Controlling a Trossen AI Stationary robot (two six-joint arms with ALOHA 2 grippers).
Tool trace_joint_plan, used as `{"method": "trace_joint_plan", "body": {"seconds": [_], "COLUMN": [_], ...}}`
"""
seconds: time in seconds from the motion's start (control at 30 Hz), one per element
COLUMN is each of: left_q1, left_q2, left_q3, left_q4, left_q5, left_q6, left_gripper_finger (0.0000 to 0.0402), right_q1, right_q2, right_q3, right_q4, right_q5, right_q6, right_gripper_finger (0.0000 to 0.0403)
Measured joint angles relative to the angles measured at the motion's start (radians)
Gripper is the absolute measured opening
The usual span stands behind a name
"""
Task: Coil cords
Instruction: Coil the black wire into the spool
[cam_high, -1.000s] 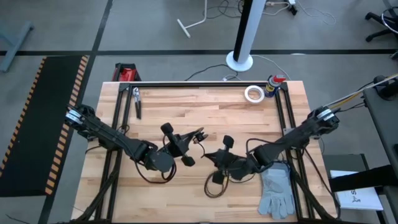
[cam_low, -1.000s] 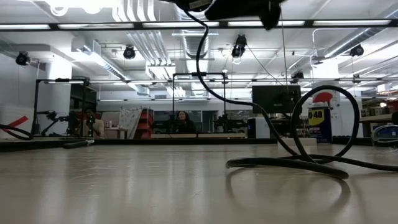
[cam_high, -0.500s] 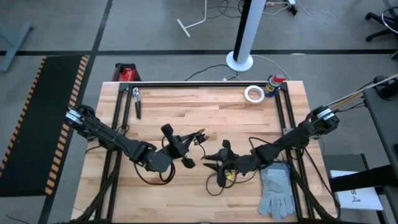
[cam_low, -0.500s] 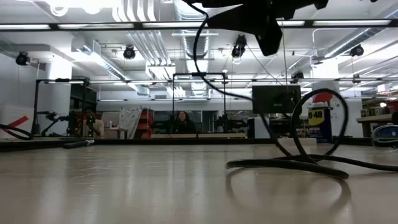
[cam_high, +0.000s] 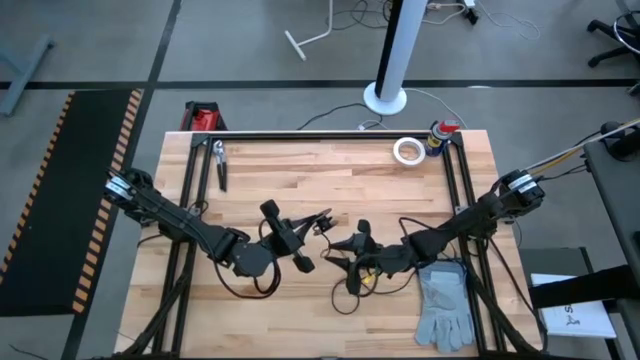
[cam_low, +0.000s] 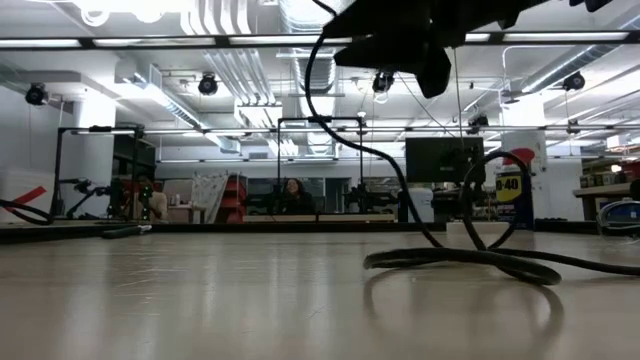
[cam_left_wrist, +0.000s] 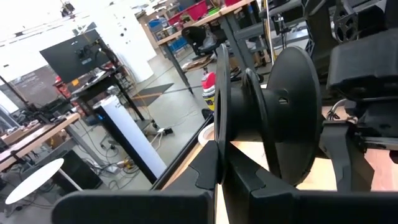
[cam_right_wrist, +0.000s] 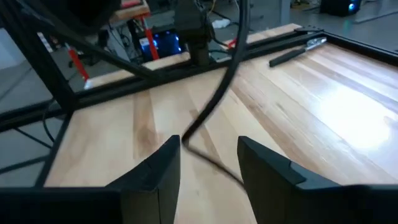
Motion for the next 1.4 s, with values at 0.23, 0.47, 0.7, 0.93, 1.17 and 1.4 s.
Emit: {"method": "trace_joint_plan", "body": {"seconds": [0.23, 0.47, 0.7, 0.93, 1.17, 1.4], "left_q1": [0.001, 0.001, 0.001, 0.001, 0.000, -0.014], "left_q2": [0.000, 0.000, 0.000, 0.001, 0.002, 0.002], "left_q3": [0.000, 0.000, 0.000, 0.000, 0.000, -0.001], "left_q4": [0.000, 0.018, 0.025, 0.038, 0.045, 0.044], "left_q5": [0.000, 0.000, 0.000, 0.009, 0.027, 0.027], "left_q6": [0.001, 0.027, 0.027, 0.023, 0.023, 0.019], "left_gripper_finger": [0.0000, 0.0000, 0.0000, 0.0000, 0.0000, 0.0000], "right_q1": [0.000, -0.001, 0.000, -0.013, -0.019, -0.019], "right_q2": [0.001, 0.001, 0.001, 0.083, 0.159, 0.123], "right_q3": [0.000, 0.000, 0.000, 0.007, 0.049, 0.050], "right_q4": [-0.002, 0.030, 0.046, 0.216, 0.217, 0.099], "right_q5": [0.018, -0.036, -0.037, -0.053, -0.054, -0.017], "right_q6": [0.007, 0.008, 0.008, -0.025, -0.053, -0.108], "right_gripper_finger": [0.0129, 0.0115, 0.0116, 0.0125, 0.0047, 0.0004]}}
